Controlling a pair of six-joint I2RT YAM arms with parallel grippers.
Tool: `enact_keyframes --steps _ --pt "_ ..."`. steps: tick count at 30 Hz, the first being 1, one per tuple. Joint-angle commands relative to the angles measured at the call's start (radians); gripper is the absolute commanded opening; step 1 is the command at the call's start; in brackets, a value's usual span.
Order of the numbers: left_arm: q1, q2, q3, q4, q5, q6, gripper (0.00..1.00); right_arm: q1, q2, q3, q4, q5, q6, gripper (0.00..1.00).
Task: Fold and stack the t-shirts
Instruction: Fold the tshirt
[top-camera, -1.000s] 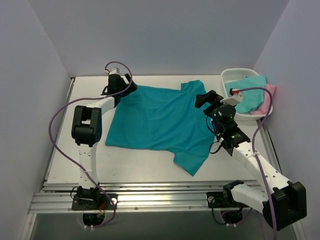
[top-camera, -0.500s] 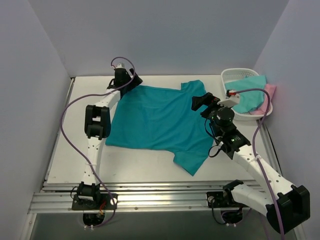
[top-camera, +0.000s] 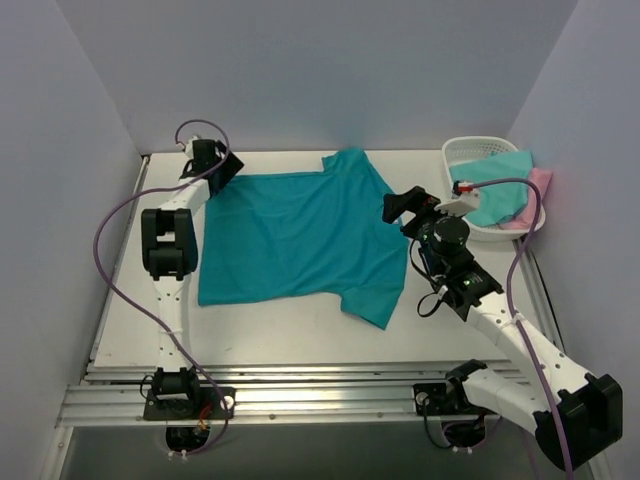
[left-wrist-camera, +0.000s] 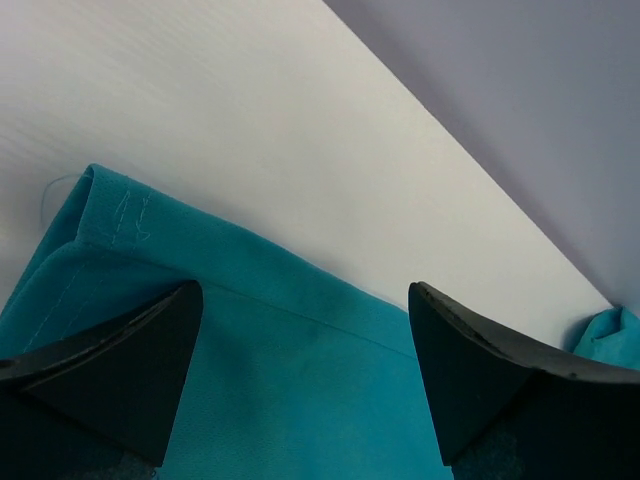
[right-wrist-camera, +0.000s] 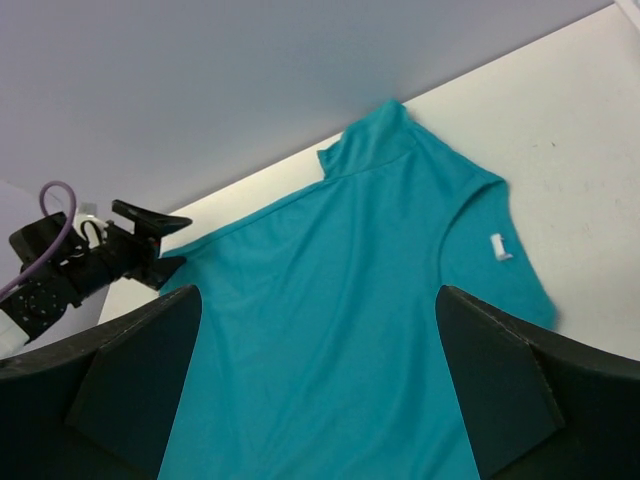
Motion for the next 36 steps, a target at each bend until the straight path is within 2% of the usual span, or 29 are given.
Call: enact_keyframes --steps 1,4,8,10,14,18,21,24,25,26,27,28,29,31,32,33,35,36 --pt "0.048 -0.012 -0.058 -0.067 -0.007 -0.045 0.94 0.014 0.017 0.025 0.029 0.021 0.008 1.00" --pt "0.048 -0.038 -0.102 -0.025 0.002 -0.047 0.94 0.027 0.011 0.030 0.029 0.028 0.005 1.00" --pt "0.048 -0.078 -0.096 0.062 0.045 0.022 0.94 0.049 0.022 0.034 0.036 0.065 -0.013 1.00" --pt "0.048 -0.107 -0.098 0.099 0.105 0.045 0.94 0.058 0.039 0.040 0.036 0.080 -0.017 1.00" --pt "0.048 -0.233 -0.117 0.212 0.167 0.093 0.94 0.075 0.075 0.056 0.063 0.116 -0.038 1.00" --pt "0.045 -0.363 -0.131 0.199 0.195 0.173 0.94 0.078 0.100 0.089 0.009 0.151 -0.037 1.00" --pt "0.042 -0.520 -0.255 0.205 0.157 0.188 0.94 0.081 0.083 0.100 -0.048 0.200 -0.001 1.00" --pt "0.034 -0.704 -0.462 0.210 0.114 0.177 0.94 0.087 0.057 0.148 -0.208 0.281 0.063 1.00" --pt "0.015 -0.810 -0.526 0.208 0.094 0.179 0.94 0.089 0.059 0.166 -0.323 0.306 0.098 1.00" --pt "0.002 -0.866 -0.656 0.193 0.029 0.182 0.94 0.090 0.059 0.201 -0.370 0.327 0.102 1.00" --pt "-0.014 -0.921 -0.720 0.178 -0.015 0.185 0.94 0.095 0.062 0.215 -0.426 0.335 0.105 1.00" --pt "-0.030 -1.022 -0.780 0.158 -0.048 0.188 0.94 0.097 0.072 0.230 -0.556 0.346 0.118 1.00" --pt "-0.056 -1.066 -0.885 0.088 -0.084 0.165 0.94 0.098 0.074 0.235 -0.606 0.346 0.147 1.00" --pt "-0.082 -1.187 -0.981 -0.003 -0.142 0.127 0.94 0.100 0.039 0.190 -0.646 0.294 0.137 1.00" --pt "-0.116 -1.225 -1.027 -0.026 -0.167 0.071 0.94 0.098 0.021 0.113 -0.639 0.256 0.143 1.00" --pt "-0.142 -1.267 -1.114 -0.054 -0.226 0.046 0.94 0.093 0.001 0.068 -0.619 0.145 0.145 1.00" --pt "-0.223 -1.383 -1.186 -0.124 -0.285 -0.014 0.94 0.080 -0.026 -0.049 -0.565 -0.035 0.172 1.00" --pt "-0.245 -1.423 -1.253 -0.148 -0.337 -0.033 0.94 0.080 -0.023 -0.083 -0.547 -0.074 0.189 1.00"
